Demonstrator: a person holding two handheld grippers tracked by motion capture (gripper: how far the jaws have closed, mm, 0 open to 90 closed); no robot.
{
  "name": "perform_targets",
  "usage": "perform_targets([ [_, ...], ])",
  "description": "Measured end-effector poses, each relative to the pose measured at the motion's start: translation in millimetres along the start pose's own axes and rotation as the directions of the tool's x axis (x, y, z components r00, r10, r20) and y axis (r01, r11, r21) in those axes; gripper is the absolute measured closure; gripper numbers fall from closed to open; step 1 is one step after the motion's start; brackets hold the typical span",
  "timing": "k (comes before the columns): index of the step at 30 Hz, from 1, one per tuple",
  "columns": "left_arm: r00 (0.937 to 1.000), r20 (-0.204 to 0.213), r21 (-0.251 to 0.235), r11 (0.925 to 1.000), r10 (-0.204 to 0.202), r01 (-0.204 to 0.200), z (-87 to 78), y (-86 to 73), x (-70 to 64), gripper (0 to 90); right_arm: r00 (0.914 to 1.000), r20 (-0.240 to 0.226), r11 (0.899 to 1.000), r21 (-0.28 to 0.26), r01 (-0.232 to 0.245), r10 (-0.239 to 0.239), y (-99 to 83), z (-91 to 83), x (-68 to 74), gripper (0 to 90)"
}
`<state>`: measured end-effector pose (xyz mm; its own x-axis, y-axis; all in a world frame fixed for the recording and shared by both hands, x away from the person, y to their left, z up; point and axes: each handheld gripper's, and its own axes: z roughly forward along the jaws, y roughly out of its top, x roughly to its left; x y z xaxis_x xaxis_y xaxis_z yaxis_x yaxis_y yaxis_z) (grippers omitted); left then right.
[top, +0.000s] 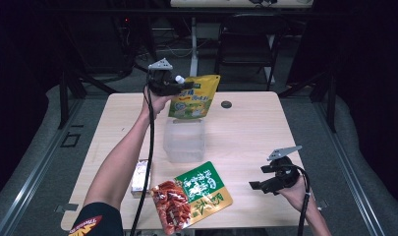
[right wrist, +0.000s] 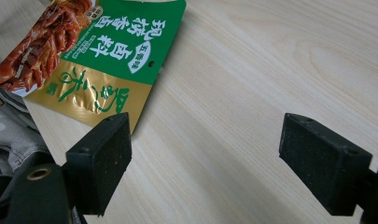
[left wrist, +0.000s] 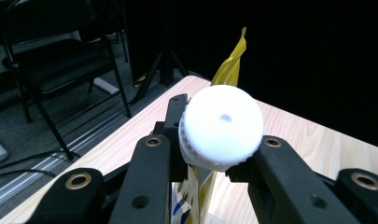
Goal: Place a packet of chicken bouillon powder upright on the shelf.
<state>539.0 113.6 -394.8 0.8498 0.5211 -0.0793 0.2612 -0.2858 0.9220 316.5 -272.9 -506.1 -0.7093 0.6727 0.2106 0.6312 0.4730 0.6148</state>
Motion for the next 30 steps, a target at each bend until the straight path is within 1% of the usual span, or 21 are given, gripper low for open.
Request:
perform_targets([
  [4, 0.9997, -0.021, -0.011, 0.9999, -0.009, 0.009, 2.3, -6.3, 0.9, 75.0, 1.0000, -0.006, 1.000, 0.008, 0.004, -0.004, 0.6, 0.6, 0.8, 16.4],
  [6, 0.9997, -0.021, -0.013, 0.9998, -0.013, 0.013, 2.6, -7.9, 1.5, 75.0, 1.0000, 0.000, 1.000, 0.004, 0.002, -0.002, 0.4, 0.5, 1.5, 16.4],
  [7, 0.9992, -0.033, -0.022, 0.9995, -0.021, 0.021, 2.8, -11.1, 2.4, 75.0, 1.0000, 0.003, 1.000, 0.004, 0.004, -0.004, 0.3, 0.3, 1.1, 16.4],
  [8, 0.9992, -0.033, -0.022, 0.9995, -0.021, 0.021, 2.8, -11.1, 2.4, 75.0, 1.0000, 0.003, 1.000, 0.004, 0.004, -0.004, 0.3, 0.3, 1.1, 16.4],
  [9, 0.9988, -0.045, -0.025, 0.9995, -0.019, 0.018, 2.7, -13.6, 2.8, 75.0, 1.0000, 0.002, 1.000, 0.000, 0.003, -0.003, 0.2, 0.4, 0.9, 16.4],
  [12, 0.9979, -0.057, -0.041, 0.9988, -0.030, 0.027, 2.3, -16.7, 4.1, 75.0, 1.0000, 0.001, 1.000, 0.001, 0.002, -0.002, 0.5, -0.4, 1.3, 16.4],
  [14, 0.9976, -0.061, -0.041, 0.9987, -0.032, 0.029, 1.7, -17.6, 4.6, 75.0, 1.0000, 0.002, 1.000, 0.003, 0.002, -0.002, 0.5, -0.6, 1.4, 16.4],
  [18, 0.9957, -0.077, -0.058, 0.9972, -0.051, 0.047, 1.8, -24.0, 6.9, 75.0, 1.0000, 0.002, 1.000, 0.003, 0.002, -0.002, 0.2, -1.2, 1.9, 16.4],
  [19, 0.9950, -0.078, -0.062, 0.9965, -0.061, 0.056, 2.1, -25.7, 7.7, 75.0, 1.0000, 0.000, 1.000, 0.000, 0.000, 0.000, 0.1, -1.0, 2.0, 16.4],
  [20, 0.9950, -0.078, -0.062, 0.9965, -0.061, 0.056, 2.1, -25.7, 7.7, 75.0, 1.0000, 0.000, 1.000, 0.000, 0.000, 0.000, 0.1, -1.0, 2.0, 16.4],
  [21, 0.9933, -0.085, -0.081, 0.9941, -0.079, 0.072, 2.0, -28.4, 8.8, 75.0, 1.0000, -0.005, 1.000, 0.005, 0.004, -0.004, 0.1, -1.2, 1.5, 16.4],
  [24, 0.9922, -0.095, -0.086, 0.9936, -0.081, 0.073, 1.1, -30.5, 9.2, 75.0, 1.0000, 0.002, 1.000, 0.002, 0.007, -0.007, -0.1, -1.1, 0.7, 16.4],
  [25, 0.9914, -0.105, -0.094, 0.9932, -0.078, 0.068, 1.3, -32.6, 8.4, 75.0, 1.0000, 0.003, 1.000, 0.005, 0.008, -0.008, 0.0, -1.5, 0.4, 16.3],
  [28, 0.9896, -0.108, -0.105, 0.9909, -0.095, 0.083, 1.4, -36.4, 9.7, 75.0, 1.0000, 0.006, 1.000, -0.001, 0.005, -0.005, -0.1, -2.0, 0.5, 16.4],
  [30, 0.9893, -0.109, -0.101, 0.9912, -0.097, 0.086, 1.7, -37.8, 10.4, 75.0, 1.0000, 0.007, 1.000, 0.001, 0.006, -0.006, -0.1, -1.9, 0.7, 16.4],
])
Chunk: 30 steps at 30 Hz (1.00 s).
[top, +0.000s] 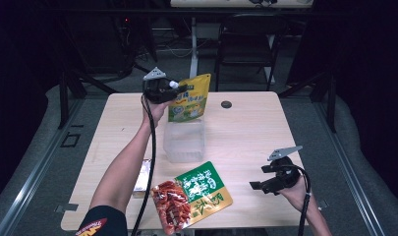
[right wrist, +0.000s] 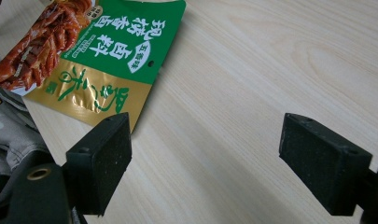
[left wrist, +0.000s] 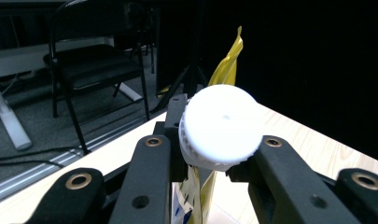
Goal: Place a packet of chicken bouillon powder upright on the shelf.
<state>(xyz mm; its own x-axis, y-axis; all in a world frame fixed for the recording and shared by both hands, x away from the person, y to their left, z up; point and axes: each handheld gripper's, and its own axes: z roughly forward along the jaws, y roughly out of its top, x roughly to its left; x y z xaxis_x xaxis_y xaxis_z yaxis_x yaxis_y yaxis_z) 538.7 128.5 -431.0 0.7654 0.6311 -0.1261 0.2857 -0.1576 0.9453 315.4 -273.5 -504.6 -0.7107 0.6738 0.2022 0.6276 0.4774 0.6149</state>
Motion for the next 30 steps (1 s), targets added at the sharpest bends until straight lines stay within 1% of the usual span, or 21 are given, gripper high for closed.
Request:
perform_targets([
  [1, 1.0000, -0.001, 0.010, 0.9999, -0.009, 0.009, 0.8, -2.9, 1.4, 75.0, 1.0000, -0.003, 1.000, -0.002, 0.000, 0.000, 0.0, 0.0, 0.1, 16.3],
  [4, 0.9999, 0.000, 0.014, 0.9998, -0.013, 0.013, 1.1, -5.3, 3.1, 74.9, 1.0000, -0.005, 1.000, 0.002, 0.004, -0.004, 0.2, 0.1, 0.0, 16.4],
  [5, 0.9999, 0.002, 0.022, 0.9996, -0.017, 0.017, 0.8, -6.0, 3.7, 74.9, 1.0000, -0.004, 1.000, 0.004, 0.005, -0.005, 0.3, -0.1, 0.2, 16.4],
  [7, 1.0000, -0.002, 0.026, 0.9996, -0.007, 0.007, 1.6, -6.3, 3.0, 74.9, 1.0000, -0.001, 1.000, 0.001, 0.001, -0.001, 0.0, 0.0, -0.1, 16.4],
  [9, 1.0000, 0.001, 0.046, 0.9989, 0.002, -0.002, 2.8, -5.8, 2.7, 74.9, 1.0000, -0.001, 1.000, -0.001, -0.002, 0.002, -0.2, 0.1, -0.5, 16.3],
  [10, 1.0000, 0.001, 0.046, 0.9989, 0.002, -0.002, 2.8, -5.8, 2.7, 74.9, 1.0000, -0.001, 1.000, -0.001, -0.002, 0.002, -0.2, 0.1, -0.5, 16.3],
  [11, 1.0000, -0.001, 0.061, 0.9981, 0.005, -0.005, 3.9, -6.1, 2.9, 74.9, 1.0000, 0.000, 1.000, 0.003, 0.000, 0.000, -0.1, 0.1, -0.6, 16.4],
  [14, 1.0000, -0.006, 0.066, 0.9978, 0.002, -0.002, 5.2, -6.7, 2.9, 74.9, 1.0000, 0.001, 1.000, 0.001, -0.001, 0.001, -0.2, -0.1, -0.5, 16.4],
  [15, 0.9999, -0.011, 0.081, 0.9967, 0.002, -0.001, 5.8, -6.7, 3.4, 74.8, 1.0000, 0.002, 1.000, 0.000, 0.000, 0.000, -0.3, -0.2, -0.6, 16.3],
  [16, 0.9999, -0.011, 0.081, 0.9967, 0.002, -0.001, 5.8, -6.7, 3.4, 74.9, 1.0000, 0.003, 1.000, 0.000, -0.001, 0.001, -0.3, -0.3, -0.6, 16.3],
  [18, 0.9997, -0.014, 0.095, 0.9953, -0.018, 0.019, 7.1, -7.3, 4.7, 74.9, 1.0000, 0.002, 1.000, -0.002, -0.008, 0.008, -0.6, -0.2, -0.3, 16.3],
  [19, 0.9998, -0.009, 0.117, 0.9929, -0.020, 0.021, 7.4, -7.2, 5.8, 74.8, 1.0000, -0.001, 1.000, 0.003, -0.004, 0.004, -0.7, -0.3, -0.5, 16.3],
  [20, 0.9995, -0.024, 0.135, 0.9905, -0.022, 0.025, 8.5, -8.0, 7.2, 74.8, 1.0000, 0.001, 1.000, 0.005, 0.001, -0.001, -0.7, 0.1, -0.2, 16.3],
  [21, 0.9990, -0.025, 0.139, 0.9896, -0.036, 0.039, 8.0, -8.1, 8.4, 74.8, 1.0000, -0.001, 1.000, 0.007, 0.001, -0.001, -0.6, 0.1, -0.2, 16.3],
  [23, 0.9982, -0.038, 0.148, 0.9876, -0.047, 0.052, 7.6, -8.2, 10.2, 74.7, 1.0000, -0.001, 1.000, 0.010, 0.005, -0.005, -0.3, 0.2, -0.9, 16.3],
  [25, 0.9966, -0.053, 0.153, 0.9856, -0.063, 0.071, 7.5, -8.5, 11.7, 74.6, 1.0000, -0.004, 1.000, 0.003, 0.001, -0.001, 0.0, 0.8, -1.1, 16.2],
  [26, 0.9958, -0.057, 0.164, 0.9831, -0.072, 0.081, 7.0, -8.5, 12.7, 74.4, 1.0000, -0.001, 1.000, 0.007, -0.002, 0.002, 0.7, 0.5, -0.6, 16.2],
  [27, 0.9953, -0.054, 0.164, 0.9825, -0.080, 0.088, 6.9, -8.7, 13.1, 74.4, 1.0000, -0.002, 1.000, 0.001, -0.003, 0.003, 1.3, 1.0, 0.4, 16.2],
  [28, 0.9953, -0.054, 0.164, 0.9825, -0.080, 0.088, 6.9, -8.7, 13.1, 74.2, 1.0000, -0.002, 1.000, 0.001, -0.003, 0.003, 1.3, 1.0, 0.4, 16.2],
  [29, 0.9950, -0.069, 0.177, 0.9806, -0.073, 0.084, 6.5, -8.2, 13.1, 73.8, 1.0000, 0.000, 1.000, -0.002, 0.002, -0.002, 2.3, 2.1, 1.0, 16.2],
  [30, 0.9950, -0.071, 0.183, 0.9796, -0.071, 0.083, 6.6, -7.9, 13.6, 73.8, 1.0000, -0.004, 1.000, 0.000, 0.001, -0.001, 2.4, 2.3, 1.2, 16.2],
])
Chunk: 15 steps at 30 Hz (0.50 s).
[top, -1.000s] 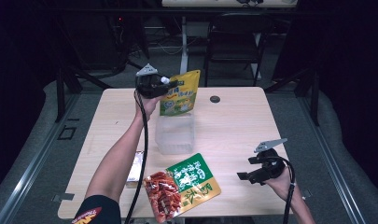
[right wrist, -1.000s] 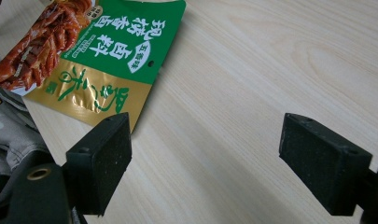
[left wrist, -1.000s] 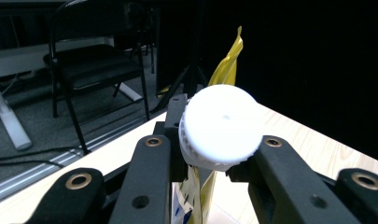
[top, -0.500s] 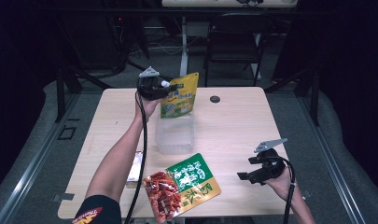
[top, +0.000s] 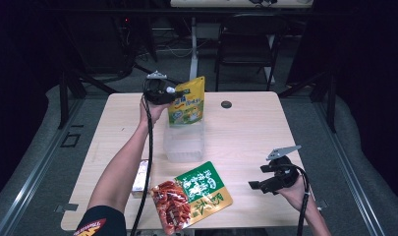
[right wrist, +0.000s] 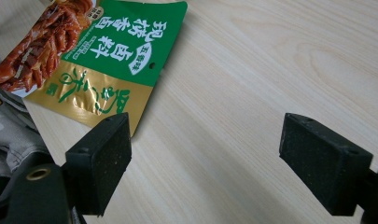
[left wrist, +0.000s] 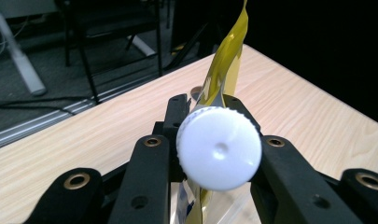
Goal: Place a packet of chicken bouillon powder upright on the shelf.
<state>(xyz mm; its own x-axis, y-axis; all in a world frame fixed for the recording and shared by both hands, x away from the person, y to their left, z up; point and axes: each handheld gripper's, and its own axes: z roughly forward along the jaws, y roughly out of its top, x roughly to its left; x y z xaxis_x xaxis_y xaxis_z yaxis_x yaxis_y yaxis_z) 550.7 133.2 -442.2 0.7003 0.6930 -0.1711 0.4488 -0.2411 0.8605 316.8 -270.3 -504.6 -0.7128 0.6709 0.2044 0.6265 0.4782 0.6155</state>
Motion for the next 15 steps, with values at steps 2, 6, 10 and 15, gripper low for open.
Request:
perform_targets([
  [2, 1.0000, -0.003, 0.002, 1.0000, 0.001, -0.001, -0.1, 0.0, 0.0, 73.9, 1.0000, 0.003, 1.000, 0.004, 0.002, -0.002, 0.1, 0.2, 0.2, 16.2],
  [6, 1.0000, -0.007, 0.023, 0.9997, -0.003, 0.004, -0.6, 0.8, 0.0, 74.4, 1.0000, -0.002, 1.000, 0.000, 0.000, 0.000, -0.1, -0.1, 0.8, 16.3],
  [10, 0.9995, -0.026, 0.056, 0.9983, -0.015, 0.016, -0.4, 1.0, 0.4, 74.2, 1.0000, -0.004, 1.000, 0.004, -0.001, 0.001, -0.5, -0.3, 0.6, 16.3],
  [15, 0.9985, -0.055, 0.075, 0.9971, 0.001, 0.003, -1.8, 1.3, -0.2, 63.8, 1.0000, -0.003, 1.000, 0.005, -0.003, 0.003, -0.5, -0.5, 0.1, 16.4],
])
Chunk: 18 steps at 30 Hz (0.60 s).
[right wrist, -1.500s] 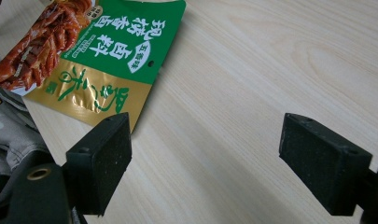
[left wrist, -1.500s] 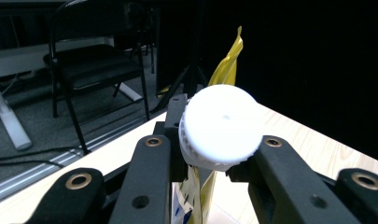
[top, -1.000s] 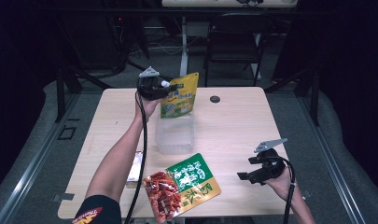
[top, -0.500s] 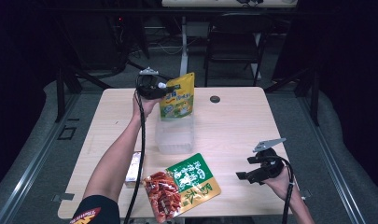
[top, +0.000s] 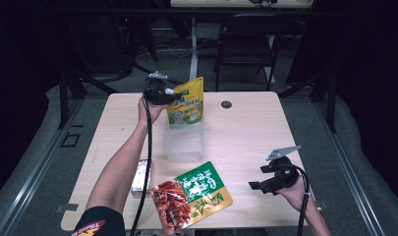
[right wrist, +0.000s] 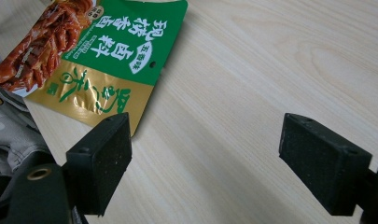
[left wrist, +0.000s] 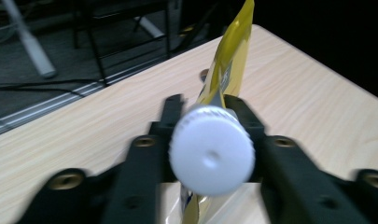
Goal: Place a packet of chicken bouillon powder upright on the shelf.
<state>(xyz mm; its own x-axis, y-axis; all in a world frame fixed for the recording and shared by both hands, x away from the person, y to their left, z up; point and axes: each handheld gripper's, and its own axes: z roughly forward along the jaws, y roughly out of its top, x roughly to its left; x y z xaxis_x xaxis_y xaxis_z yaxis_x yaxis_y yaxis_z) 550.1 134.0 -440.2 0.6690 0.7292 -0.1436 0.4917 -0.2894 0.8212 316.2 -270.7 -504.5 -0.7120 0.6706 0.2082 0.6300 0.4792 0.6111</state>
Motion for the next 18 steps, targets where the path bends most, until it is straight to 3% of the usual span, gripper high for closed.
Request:
perform_targets([
  [4, 0.9992, -0.022, -0.014, 0.9994, -0.033, 0.033, -2.9, -1.5, 2.4, 41.9, 1.0000, 0.007, 1.000, -0.010, -0.005, 0.005, 0.0, -1.2, -0.6, 16.4],
  [9, 0.9988, -0.042, -0.023, 0.9994, -0.026, 0.025, -9.8, -0.1, 0.7, 26.5, 1.0000, 0.004, 1.000, -0.009, -0.006, 0.006, -0.3, -2.3, -1.4, 16.6],
  [18, 0.9991, -0.040, -0.023, 0.9996, -0.015, 0.014, -39.4, -2.2, -2.2, 18.4, 0.9995, 0.024, 0.999, -0.030, -0.018, 0.019, -0.3, -3.9, 0.9, 17.4],
])
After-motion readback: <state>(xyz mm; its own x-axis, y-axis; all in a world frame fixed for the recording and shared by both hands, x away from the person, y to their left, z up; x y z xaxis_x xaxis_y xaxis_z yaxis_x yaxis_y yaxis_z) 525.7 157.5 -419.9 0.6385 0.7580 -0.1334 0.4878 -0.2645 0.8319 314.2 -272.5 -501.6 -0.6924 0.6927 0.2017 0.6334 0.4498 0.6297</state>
